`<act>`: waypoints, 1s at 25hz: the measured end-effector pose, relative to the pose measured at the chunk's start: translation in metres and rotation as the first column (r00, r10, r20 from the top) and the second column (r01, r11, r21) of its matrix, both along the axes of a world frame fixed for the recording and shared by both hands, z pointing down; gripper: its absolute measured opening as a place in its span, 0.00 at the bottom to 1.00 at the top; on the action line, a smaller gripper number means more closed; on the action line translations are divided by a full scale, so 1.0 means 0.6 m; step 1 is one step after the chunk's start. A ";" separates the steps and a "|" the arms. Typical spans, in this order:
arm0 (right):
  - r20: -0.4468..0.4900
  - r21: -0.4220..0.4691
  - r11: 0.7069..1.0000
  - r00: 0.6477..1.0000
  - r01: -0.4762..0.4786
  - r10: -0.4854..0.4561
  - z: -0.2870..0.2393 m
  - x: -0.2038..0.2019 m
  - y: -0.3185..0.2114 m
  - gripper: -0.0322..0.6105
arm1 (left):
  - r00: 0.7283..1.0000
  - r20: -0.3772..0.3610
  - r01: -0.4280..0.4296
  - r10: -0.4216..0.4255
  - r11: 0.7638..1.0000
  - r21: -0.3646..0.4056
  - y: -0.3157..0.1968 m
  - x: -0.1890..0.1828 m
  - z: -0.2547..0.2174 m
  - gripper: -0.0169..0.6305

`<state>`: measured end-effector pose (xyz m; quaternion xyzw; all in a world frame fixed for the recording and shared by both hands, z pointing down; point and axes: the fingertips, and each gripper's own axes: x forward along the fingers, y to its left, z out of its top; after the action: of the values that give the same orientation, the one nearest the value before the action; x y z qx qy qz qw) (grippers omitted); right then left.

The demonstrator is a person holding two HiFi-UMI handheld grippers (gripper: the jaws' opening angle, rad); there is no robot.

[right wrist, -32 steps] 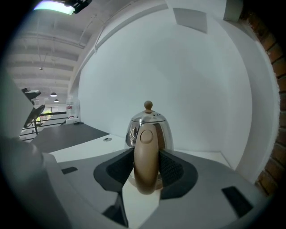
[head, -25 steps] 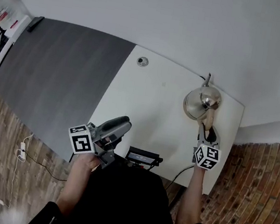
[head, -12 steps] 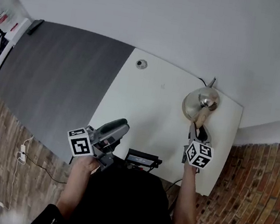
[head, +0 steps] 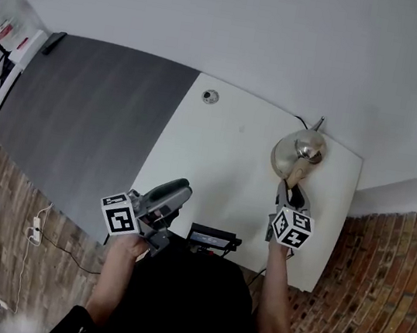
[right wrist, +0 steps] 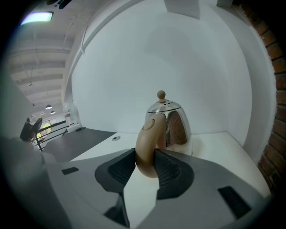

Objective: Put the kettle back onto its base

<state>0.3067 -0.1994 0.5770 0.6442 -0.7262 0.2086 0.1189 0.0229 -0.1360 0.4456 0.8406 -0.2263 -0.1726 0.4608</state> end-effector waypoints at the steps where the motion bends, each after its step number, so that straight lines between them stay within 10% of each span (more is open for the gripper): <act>1: -0.001 0.001 1.000 1.000 0.002 -0.002 0.001 0.000 0.002 0.26 | 1.000 0.001 0.001 -0.001 1.000 0.000 0.001 0.000 0.000 0.32; 25: 0.002 0.028 0.996 0.996 0.084 -0.084 0.002 -0.010 0.006 0.26 | 0.998 0.061 0.017 -0.016 1.000 -0.023 0.035 0.048 0.007 0.32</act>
<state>0.3008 -0.1957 0.5783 0.6144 -0.7556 0.1944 0.1175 0.0519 -0.1150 0.4497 0.8381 -0.2491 -0.1481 0.4622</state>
